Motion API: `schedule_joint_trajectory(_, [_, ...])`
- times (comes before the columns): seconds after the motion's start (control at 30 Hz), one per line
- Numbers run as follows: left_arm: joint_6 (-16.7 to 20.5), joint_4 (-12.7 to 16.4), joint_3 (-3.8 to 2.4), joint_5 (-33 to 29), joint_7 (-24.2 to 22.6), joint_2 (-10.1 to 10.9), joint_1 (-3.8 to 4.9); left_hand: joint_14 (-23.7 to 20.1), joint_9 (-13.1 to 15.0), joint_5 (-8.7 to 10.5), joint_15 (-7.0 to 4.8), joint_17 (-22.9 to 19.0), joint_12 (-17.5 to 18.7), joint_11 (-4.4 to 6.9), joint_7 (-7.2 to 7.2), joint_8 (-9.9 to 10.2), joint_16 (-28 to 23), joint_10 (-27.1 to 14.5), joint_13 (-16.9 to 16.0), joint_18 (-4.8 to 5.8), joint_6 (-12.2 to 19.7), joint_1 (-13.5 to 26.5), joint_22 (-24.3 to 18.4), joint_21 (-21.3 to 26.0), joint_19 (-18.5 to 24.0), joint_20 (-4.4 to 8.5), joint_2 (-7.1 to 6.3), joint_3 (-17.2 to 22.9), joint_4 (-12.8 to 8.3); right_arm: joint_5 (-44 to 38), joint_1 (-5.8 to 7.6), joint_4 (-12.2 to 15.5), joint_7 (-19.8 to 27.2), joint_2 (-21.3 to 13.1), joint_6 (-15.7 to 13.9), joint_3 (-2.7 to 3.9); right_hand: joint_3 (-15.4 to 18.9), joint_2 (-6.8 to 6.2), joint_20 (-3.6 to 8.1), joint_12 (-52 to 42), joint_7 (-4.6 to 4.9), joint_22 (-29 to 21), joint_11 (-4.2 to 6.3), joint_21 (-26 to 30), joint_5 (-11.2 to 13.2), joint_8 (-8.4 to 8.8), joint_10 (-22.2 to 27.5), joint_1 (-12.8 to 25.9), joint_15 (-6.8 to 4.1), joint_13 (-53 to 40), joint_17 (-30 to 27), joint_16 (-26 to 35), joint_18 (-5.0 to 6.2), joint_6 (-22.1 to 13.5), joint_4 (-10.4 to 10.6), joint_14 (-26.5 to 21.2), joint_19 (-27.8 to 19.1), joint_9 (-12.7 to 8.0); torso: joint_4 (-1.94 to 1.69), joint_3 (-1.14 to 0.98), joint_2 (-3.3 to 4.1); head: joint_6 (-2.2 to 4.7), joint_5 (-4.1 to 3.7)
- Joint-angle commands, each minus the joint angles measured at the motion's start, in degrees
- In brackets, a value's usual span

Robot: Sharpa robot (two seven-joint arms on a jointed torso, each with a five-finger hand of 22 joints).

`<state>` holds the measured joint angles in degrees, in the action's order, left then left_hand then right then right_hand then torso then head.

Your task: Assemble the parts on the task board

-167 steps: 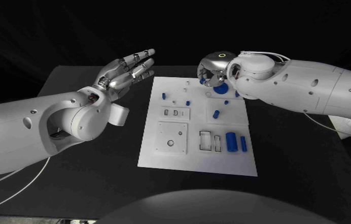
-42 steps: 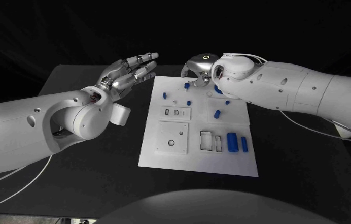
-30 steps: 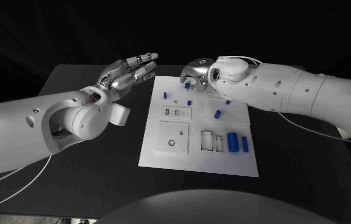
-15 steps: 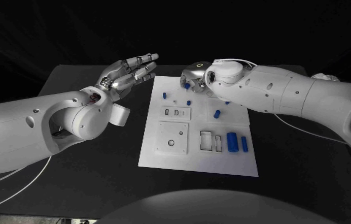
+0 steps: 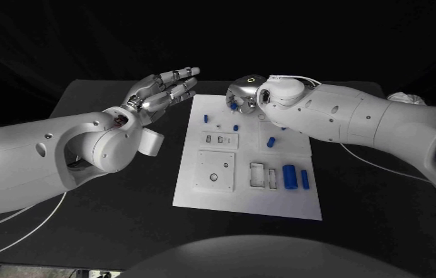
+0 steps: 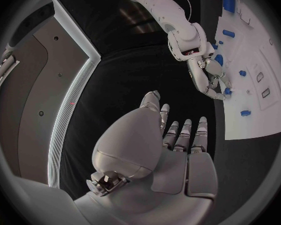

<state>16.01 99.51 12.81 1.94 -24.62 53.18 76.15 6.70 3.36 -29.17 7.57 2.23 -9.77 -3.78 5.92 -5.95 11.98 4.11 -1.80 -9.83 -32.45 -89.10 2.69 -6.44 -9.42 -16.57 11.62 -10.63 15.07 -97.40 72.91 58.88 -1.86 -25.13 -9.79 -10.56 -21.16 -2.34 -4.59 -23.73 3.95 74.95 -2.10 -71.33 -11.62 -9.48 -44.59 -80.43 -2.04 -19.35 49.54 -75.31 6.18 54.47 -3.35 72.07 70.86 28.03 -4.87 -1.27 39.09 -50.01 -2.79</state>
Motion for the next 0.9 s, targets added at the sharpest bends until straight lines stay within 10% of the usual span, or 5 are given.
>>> schedule_joint_trajectory(0.03, [-0.9, 0.0, -0.05, 0.3, 0.0, -0.2, 0.06, -0.1, 0.1, -0.41, 0.39, 0.1, -0.4, -0.45, 0.04, -0.2, 0.3, 0.0, -0.1, 0.01, -0.3, -0.8, -0.1, -0.3, -0.2, -0.13, 0.13, 0.4, 0.0, 0.6, -0.09, -0.3, 1.2, -0.4, -5.1, -0.01, 0.2, 0.73, 0.09, -0.6, 0.01, 2.4, -0.04, -0.7, 1.0, -0.82, -1.7, 0.5, -0.09, -0.1, 1.0, -0.6, -0.69, 1.2, 0.6, 1.1, 1.1, 0.8, 0.02, -0.01, -0.06, 0.01, 0.19])
schedule_joint_trajectory(0.6, [-0.1, -0.6, -0.03, 0.3, 0.9, -0.4, 0.04, 0.2, 0.1, -0.69, -0.10, 0.1, -3.0, -1.68, 0.93, -0.5, 0.9, 1.4, -0.5, 0.18, -0.6, -2.5, -0.1, -0.5, -0.5, -0.15, 0.11, 1.7, -0.7, 8.3, 1.48, 8.1, 5.5, -7.5, -18.4, 0.08, 1.0, -0.17, 0.01, 0.3, 0.43, 4.0, -1.15, -2.5, 1.1, -0.60, -5.2, 0.3, 0.28, 1.2, 4.3, -2.0, -1.41, 1.4, 1.8, 4.1, 4.4, 1.7, 0.24, 0.02, 0.07, 0.01, 0.74])
schedule_joint_trajectory(0.9, [0.3, -0.8, -0.02, 0.3, 1.4, -0.5, 0.03, 0.7, 0.3, -0.77, -0.07, 0.2, -5.4, -2.78, 1.82, -1.1, 1.8, 2.7, -0.9, 0.38, -2.1, -3.4, 0.0, -0.8, -1.0, -0.16, 0.02, 2.6, -1.0, 23.1, 2.84, 11.3, 5.6, -10.2, -15.4, 0.08, 0.6, -0.49, -0.58, 0.4, 1.78, 3.9, -2.23, -1.9, -1.8, 0.55, -5.8, -0.3, 1.03, 1.4, 3.5, -1.6, -1.32, 0.4, 2.1, 3.8, 4.4, 1.2, 0.31, 0.09, 0.12, 0.01, 0.25])
